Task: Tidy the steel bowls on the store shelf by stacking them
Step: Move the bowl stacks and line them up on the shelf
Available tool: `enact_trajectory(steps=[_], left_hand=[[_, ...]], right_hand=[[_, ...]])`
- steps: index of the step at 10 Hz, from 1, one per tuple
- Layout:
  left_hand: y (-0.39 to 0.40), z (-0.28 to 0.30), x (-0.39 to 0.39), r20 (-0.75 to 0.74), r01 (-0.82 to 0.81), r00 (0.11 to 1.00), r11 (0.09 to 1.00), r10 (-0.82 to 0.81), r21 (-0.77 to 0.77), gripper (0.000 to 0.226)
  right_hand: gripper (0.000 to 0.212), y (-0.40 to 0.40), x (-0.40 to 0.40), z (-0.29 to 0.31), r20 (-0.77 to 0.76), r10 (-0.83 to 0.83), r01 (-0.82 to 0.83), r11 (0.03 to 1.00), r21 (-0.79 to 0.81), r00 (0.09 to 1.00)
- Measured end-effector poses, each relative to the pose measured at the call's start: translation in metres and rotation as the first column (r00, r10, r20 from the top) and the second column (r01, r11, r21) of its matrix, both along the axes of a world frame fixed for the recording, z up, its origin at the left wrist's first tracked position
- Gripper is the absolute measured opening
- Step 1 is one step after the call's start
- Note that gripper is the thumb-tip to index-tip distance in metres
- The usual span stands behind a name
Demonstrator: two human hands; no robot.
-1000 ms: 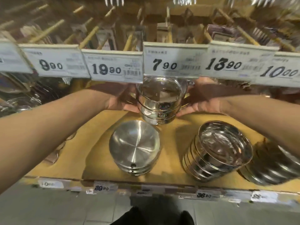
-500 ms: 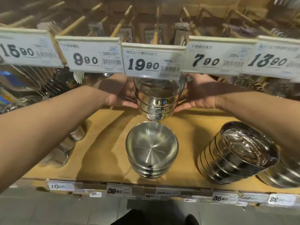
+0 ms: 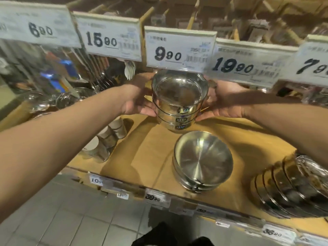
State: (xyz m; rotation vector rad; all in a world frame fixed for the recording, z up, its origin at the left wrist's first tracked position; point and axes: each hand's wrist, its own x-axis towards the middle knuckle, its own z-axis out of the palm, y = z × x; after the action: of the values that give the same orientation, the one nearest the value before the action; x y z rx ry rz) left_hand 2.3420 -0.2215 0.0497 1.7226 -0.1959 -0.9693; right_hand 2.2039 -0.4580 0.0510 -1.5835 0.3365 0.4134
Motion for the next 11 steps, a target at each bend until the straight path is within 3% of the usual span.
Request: enact_trajectory(steps=[1, 2, 3, 4, 5, 6, 8, 11], left_hand=[[0.023, -0.002, 0.000, -0.035, -0.051, 0.998, 0.999, 0.051, 0.001, 0.055], [0.044, -0.001, -0.005, -0.080, -0.090, 0.993, 0.996, 0.091, 0.021, 0.061], [0.065, 0.006, -0.015, -0.068, -0.123, 0.990, 0.992, 0.126, 0.038, 0.058], [0.086, 0.014, -0.024, -0.036, -0.149, 0.988, 0.988, 0.150, 0.042, 0.054], [0.107, 0.018, -0.031, -0.064, -0.149, 0.986, 0.988, 0.151, 0.030, 0.065], [0.126, 0.020, -0.039, -0.061, -0.163, 0.985, 0.986, 0.164, 0.022, 0.056], [0.155, 0.007, -0.052, -0.083, -0.111, 0.990, 0.991, 0.117, 0.074, 0.048], [0.163, -0.023, -0.062, -0.079, 0.070, 0.995, 0.987, -0.058, 0.147, 0.060]], right_hand=[[0.039, 0.030, 0.012, 0.004, -0.157, -0.173, 0.196, 0.970, 0.143, 0.972], [0.037, 0.054, 0.023, 0.007, -0.119, -0.239, 0.253, 0.960, 0.119, 0.964], [0.026, 0.075, 0.021, 0.017, -0.106, -0.222, 0.233, 0.966, 0.109, 0.969], [0.038, 0.093, 0.014, 0.021, -0.172, -0.202, 0.232, 0.957, 0.173, 0.964], [0.044, 0.114, 0.007, 0.031, -0.175, -0.149, 0.177, 0.972, 0.156, 0.973], [0.051, 0.139, -0.004, 0.036, -0.125, -0.171, 0.186, 0.975, 0.120, 0.977], [0.040, 0.184, -0.037, 0.014, -0.182, -0.314, 0.342, 0.927, 0.153, 0.932], [0.053, 0.220, -0.067, -0.034, -0.291, -0.479, 0.533, 0.833, 0.148, 0.828]])
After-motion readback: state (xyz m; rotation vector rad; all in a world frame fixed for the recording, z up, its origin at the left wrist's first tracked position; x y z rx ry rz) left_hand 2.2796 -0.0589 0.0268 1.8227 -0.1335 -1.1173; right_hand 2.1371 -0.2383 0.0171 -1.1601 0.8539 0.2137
